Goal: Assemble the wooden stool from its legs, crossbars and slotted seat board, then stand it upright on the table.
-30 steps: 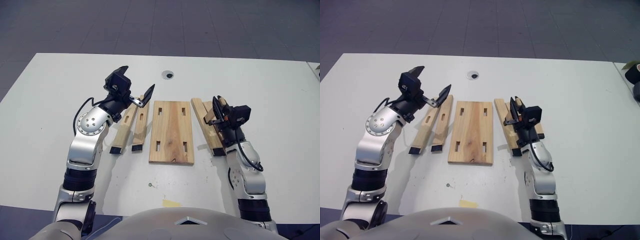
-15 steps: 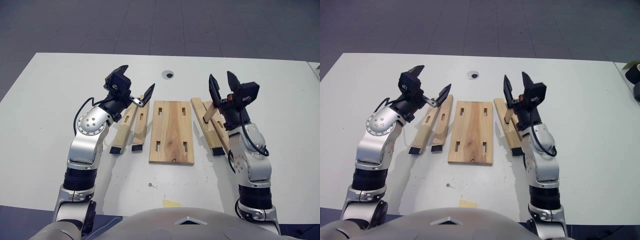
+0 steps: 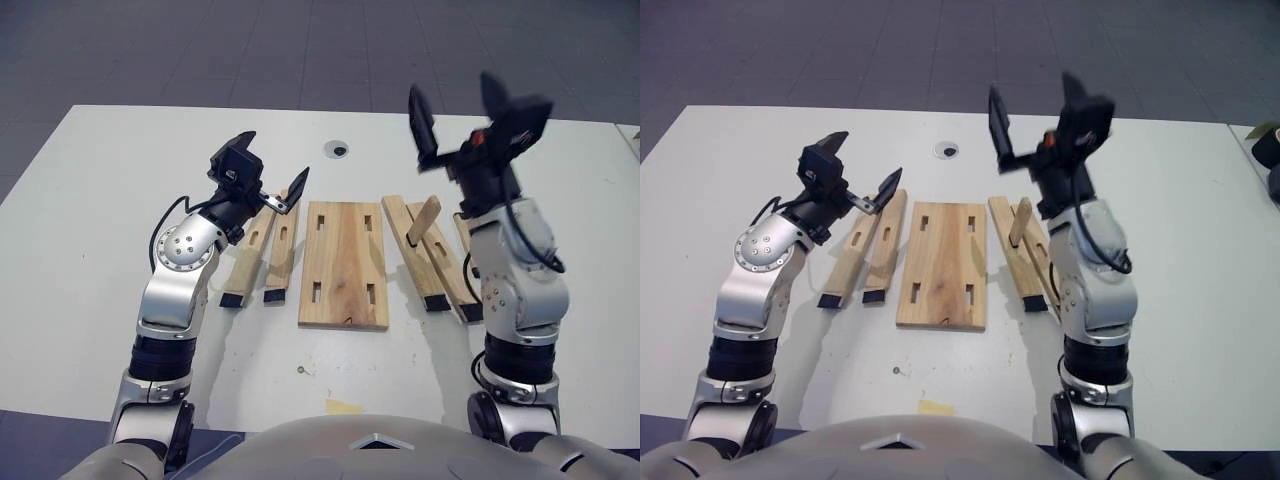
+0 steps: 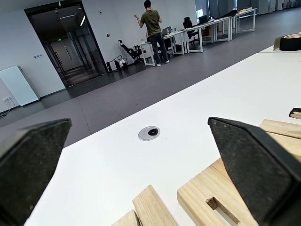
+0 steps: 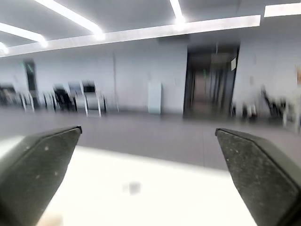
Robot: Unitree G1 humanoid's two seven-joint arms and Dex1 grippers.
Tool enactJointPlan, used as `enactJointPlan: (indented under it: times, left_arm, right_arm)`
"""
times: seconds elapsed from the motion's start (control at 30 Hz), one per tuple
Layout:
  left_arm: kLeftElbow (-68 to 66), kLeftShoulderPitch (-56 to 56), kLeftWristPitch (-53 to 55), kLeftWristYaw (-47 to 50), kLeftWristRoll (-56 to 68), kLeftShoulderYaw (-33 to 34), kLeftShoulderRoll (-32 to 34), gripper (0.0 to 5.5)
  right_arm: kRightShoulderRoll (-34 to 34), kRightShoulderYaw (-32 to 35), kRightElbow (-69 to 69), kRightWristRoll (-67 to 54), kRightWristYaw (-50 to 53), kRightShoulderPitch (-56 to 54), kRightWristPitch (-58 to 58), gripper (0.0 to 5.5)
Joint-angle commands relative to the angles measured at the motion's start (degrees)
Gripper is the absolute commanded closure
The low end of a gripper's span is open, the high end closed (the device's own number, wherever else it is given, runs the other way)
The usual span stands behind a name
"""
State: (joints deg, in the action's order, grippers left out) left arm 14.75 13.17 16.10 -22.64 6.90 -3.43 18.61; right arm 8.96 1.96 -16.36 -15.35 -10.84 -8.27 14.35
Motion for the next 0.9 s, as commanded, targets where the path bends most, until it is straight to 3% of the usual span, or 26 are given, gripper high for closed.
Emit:
enactJointPlan:
  times: [0.03, 0.43, 0.77, 0.9]
  left_arm:
    - [0.67, 0.6, 0.53, -0.38, -0.08, -0.54, -0.12, 0.1]
    - [0.51, 0.19, 0.72, -0.59, 0.14, -0.91, -0.45, 0.1]
    - [0.62, 0.29, 0.73, -0.46, 0.05, -0.52, -0.57, 0.1]
    - [0.75, 0.01, 0.74, -0.41, 0.02, -0.67, -0.72, 0.1]
  right_arm:
    - [1.11, -3.13, 10.13, 3.81, -2.52, 7.27, -1.71, 0.11]
    - [-0.53, -0.15, 2.06, 0.38, -1.13, 1.66, -5.14, 0.11]
    - [-0.95, 2.26, -10.77, -3.43, 2.99, -10.36, 0.14, 0.11]
    - [-0.99, 1.09, -9.0, -2.35, 2.89, -9.06, 1.5, 0.11]
